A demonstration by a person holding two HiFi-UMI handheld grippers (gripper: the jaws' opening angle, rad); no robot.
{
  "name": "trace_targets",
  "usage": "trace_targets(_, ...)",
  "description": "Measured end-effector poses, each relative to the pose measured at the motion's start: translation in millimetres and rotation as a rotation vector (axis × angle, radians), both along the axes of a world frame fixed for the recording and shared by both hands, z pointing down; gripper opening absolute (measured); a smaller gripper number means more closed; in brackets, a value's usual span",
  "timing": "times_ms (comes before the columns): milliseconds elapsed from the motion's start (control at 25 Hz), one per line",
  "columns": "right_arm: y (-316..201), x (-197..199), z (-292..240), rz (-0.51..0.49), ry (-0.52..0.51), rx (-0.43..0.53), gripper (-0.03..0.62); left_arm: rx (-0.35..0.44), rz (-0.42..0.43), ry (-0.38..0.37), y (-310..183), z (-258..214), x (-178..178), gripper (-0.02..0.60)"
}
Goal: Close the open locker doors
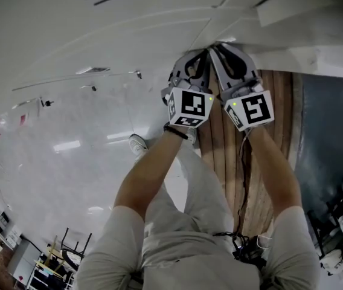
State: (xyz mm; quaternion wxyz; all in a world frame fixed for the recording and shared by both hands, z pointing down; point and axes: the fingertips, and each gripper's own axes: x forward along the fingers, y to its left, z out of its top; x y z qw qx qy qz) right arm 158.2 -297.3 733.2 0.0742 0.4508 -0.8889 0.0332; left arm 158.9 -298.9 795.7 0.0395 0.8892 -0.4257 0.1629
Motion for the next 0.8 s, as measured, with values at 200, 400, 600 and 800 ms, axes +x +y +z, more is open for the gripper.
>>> trace_targets(200,39,23,-11,0.127,-0.051,-0.029,0.011,-0.015,0.02,-0.008,9,-5,-7,0.003)
trace_targets(400,87,26,-75,0.175,-0.165,-0.076,0.011,0.027,0.068,0.028,51,-78,-43,0.003)
trace_targets(600,136,0,-191,0.188,-0.249,-0.079,0.011,0.044,0.052,0.109,115,-210,-108,0.003)
trace_targets(800,157,-40,-305,0.162,-0.301,-0.011,0.011,0.111,-0.03,0.149,160,-329,-192,0.003)
